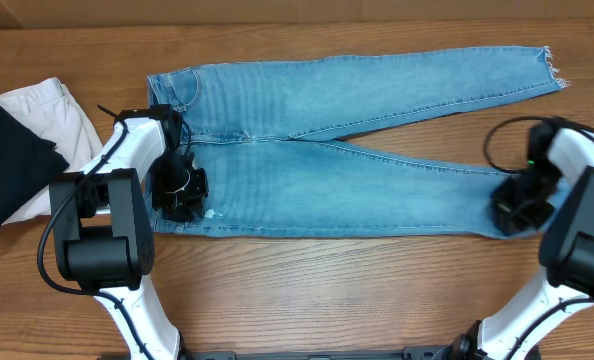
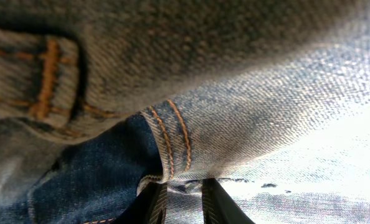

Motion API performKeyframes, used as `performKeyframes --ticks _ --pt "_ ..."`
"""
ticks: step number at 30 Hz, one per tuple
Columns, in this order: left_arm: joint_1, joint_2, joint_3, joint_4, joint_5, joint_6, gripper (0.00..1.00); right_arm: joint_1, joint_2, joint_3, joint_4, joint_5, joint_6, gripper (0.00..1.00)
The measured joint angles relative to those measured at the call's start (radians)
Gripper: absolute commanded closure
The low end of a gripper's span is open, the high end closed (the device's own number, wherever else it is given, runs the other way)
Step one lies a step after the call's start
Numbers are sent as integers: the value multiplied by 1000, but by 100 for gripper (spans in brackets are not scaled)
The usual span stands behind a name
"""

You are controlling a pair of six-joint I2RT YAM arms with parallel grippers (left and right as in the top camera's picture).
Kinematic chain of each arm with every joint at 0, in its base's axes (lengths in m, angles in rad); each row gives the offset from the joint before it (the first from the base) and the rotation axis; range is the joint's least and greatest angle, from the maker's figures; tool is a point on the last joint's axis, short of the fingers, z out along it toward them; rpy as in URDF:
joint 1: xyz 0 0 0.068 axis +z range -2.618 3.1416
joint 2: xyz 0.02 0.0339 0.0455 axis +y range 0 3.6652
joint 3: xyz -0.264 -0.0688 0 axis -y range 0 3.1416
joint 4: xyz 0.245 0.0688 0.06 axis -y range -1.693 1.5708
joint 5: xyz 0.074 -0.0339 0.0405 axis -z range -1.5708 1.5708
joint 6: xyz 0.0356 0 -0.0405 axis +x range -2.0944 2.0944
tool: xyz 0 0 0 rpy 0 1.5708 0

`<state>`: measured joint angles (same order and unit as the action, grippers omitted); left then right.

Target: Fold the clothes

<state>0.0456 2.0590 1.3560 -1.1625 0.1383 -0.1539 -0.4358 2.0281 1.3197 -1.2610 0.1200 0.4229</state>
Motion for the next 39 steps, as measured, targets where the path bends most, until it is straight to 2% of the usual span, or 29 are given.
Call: performKeyframes --ticks 5,8,15,21,25,30,35,39 --pt "0 0 0 0 0 0 75 -111 0 0 -8 14 29 83" --pt "0 0 0 0 1 -1 69 -169 0 -1 6 -1 28 83" --pt "0 0 0 -5 0 0 63 -197 -1 39 29 -107 -33 82" --pt "0 0 0 -6 0 0 61 -195 -86 201 85 -146 -56 70" --pt "0 0 0 -7 0 0 61 -193 -154 295 128 -153 -77 67" --pt "0 0 0 -7 0 0 60 -193 -167 301 172 -157 -100 66" --pt "0 0 0 -7 0 0 60 -193 -151 275 231 -145 -108 53" --pt "0 0 0 -7 0 0 60 -193 -87 261 263 -138 -114 51"
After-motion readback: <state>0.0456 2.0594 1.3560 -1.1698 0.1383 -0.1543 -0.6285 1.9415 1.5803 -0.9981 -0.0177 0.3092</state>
